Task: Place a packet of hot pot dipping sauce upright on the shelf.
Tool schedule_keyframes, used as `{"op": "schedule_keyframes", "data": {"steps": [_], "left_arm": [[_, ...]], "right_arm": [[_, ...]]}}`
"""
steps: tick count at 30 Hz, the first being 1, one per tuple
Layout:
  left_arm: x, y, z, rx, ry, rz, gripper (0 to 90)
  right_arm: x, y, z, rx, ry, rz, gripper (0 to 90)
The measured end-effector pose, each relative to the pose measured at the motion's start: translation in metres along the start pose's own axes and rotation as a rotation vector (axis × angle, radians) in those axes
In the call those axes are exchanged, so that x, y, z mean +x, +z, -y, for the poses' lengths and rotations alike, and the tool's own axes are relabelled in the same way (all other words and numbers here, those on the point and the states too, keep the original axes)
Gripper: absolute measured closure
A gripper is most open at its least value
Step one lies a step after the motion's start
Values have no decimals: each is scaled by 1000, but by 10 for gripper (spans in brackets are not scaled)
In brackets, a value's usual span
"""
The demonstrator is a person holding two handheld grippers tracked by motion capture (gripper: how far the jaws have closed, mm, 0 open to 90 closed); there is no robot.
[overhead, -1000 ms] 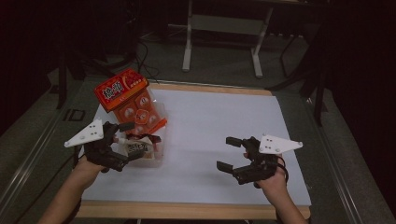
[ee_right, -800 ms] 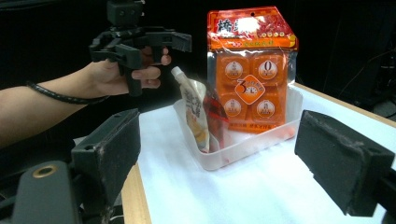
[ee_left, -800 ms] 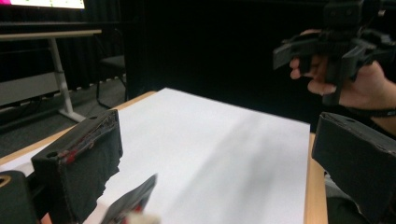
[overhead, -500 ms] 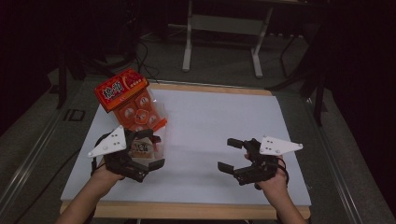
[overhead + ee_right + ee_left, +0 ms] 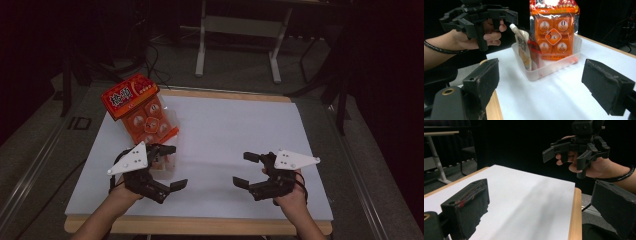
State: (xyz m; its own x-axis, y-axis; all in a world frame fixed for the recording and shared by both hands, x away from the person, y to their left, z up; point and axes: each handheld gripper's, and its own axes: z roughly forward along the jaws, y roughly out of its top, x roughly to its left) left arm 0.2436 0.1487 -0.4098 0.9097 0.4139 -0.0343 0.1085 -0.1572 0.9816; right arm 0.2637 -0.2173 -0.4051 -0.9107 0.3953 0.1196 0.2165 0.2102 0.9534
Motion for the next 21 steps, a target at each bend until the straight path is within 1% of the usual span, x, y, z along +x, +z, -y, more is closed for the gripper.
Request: {"op": "schedule_keyframes", "data": {"steps": [2, 3, 5, 6, 8, 10, 12, 14, 17, 19, 21], "left_arm": [[-3, 3, 2, 7, -5, 9, 22], [-5, 5, 3, 13, 2, 10, 22], [-7, 8, 6, 6, -10, 34, 22], [-9, 10, 7, 6, -9, 47, 22], [-12, 13, 9, 21, 3, 51, 22], [-14, 16, 12, 22, -3, 64, 23], [-16, 19, 15, 19, -1, 69, 23], [-17, 21, 19, 29, 0, 76, 24], [-19, 22, 25, 36, 8, 77, 33], [-19, 23, 29, 40, 12, 71, 40], [-20, 23, 34, 45, 20, 69, 39]], "right_arm": [[0, 0, 3, 6, -4, 7, 144], [0, 0, 4, 8, -3, 11, 145], [-1, 0, 7, 10, 0, 14, 144], [-1, 0, 9, 12, 3, 15, 145], [-1, 1, 13, 24, 3, 20, 145], [-1, 1, 18, 30, 10, 19, 145], [-2, 1, 22, 35, 16, 20, 145], [-3, 1, 26, 34, 24, 22, 145], [-5, 0, 31, 34, 28, 28, 145], [-6, -1, 34, 46, 26, 37, 145], [-7, 0, 38, 50, 35, 38, 144]]}}
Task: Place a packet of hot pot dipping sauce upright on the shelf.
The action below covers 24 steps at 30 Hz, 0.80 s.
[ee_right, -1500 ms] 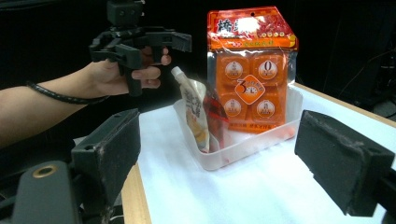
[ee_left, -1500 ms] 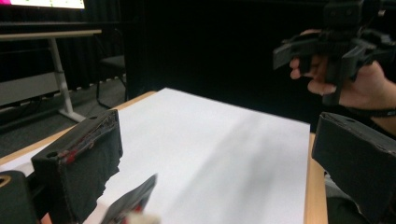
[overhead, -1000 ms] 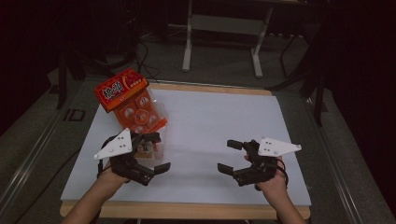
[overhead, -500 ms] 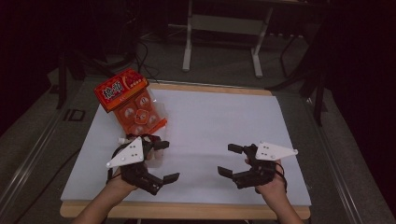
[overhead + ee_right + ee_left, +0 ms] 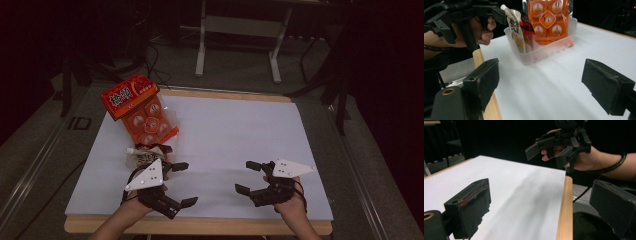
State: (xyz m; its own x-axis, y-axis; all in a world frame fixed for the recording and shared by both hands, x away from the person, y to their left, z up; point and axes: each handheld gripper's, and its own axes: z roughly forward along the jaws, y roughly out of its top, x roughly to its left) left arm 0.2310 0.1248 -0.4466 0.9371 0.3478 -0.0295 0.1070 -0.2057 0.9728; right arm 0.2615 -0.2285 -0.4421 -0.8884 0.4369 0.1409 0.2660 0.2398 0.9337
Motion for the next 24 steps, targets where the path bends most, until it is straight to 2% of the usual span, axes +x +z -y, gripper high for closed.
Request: {"op": "schedule_keyframes", "data": {"steps": [7, 9, 12, 16, 24], "left_arm": [[2, 2, 11, 12, -24, 14, 39], [2, 3, 18, 35, -19, 4, 39], [1, 5, 25, 57, -16, 3, 39], [2, 10, 35, 69, -22, 15, 39], [0, 13, 45, 94, -16, 25, 39]], "right_arm": [[-3, 1, 10, 19, 12, 18, 144], [-6, 3, 17, 50, 21, 27, 144], [-11, 3, 24, 68, 30, 41, 143], [-16, 1, 28, 62, 49, 57, 144], [-22, -2, 32, 55, 47, 82, 143]]}}
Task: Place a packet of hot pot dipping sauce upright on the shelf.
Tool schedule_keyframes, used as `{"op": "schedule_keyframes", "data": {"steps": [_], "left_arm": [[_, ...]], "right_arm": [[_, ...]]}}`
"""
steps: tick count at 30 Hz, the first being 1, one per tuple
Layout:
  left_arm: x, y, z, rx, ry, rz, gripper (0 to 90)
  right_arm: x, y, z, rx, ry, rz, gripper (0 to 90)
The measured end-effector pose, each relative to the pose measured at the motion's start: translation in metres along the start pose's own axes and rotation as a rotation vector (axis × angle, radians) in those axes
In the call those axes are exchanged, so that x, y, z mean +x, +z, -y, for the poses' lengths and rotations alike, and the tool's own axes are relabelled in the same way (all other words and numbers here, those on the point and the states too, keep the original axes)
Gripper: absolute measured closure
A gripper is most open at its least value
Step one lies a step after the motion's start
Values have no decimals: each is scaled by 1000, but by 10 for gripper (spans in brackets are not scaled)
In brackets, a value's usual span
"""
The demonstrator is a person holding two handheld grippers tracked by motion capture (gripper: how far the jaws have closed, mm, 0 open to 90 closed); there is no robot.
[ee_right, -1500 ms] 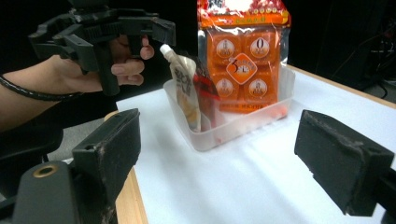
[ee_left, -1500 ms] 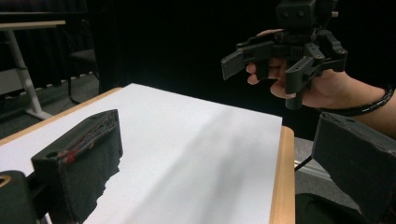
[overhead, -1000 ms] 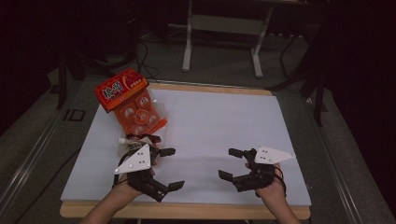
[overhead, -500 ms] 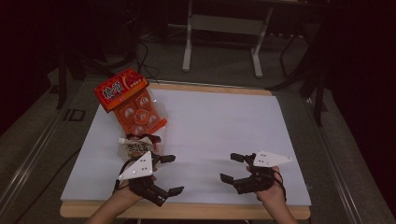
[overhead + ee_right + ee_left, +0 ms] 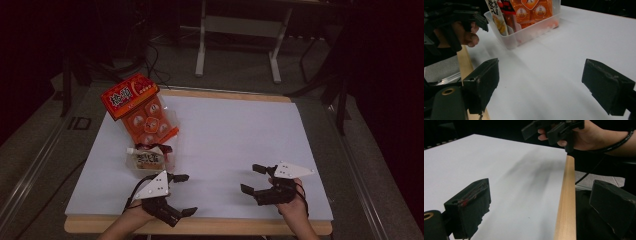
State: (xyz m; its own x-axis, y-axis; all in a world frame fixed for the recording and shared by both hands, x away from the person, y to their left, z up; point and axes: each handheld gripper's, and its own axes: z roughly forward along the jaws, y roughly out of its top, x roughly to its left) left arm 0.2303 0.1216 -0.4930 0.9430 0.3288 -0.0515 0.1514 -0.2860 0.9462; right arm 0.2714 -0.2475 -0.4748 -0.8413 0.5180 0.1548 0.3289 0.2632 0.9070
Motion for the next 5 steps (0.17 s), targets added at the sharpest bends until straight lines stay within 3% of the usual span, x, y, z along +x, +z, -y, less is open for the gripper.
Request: {"op": "schedule_keyframes", "data": {"steps": [5], "left_arm": [[-2, 1, 1, 9, 19, -8, 39]], "right_arm": [[-2, -1, 1, -9, -1, 5, 143]]}}
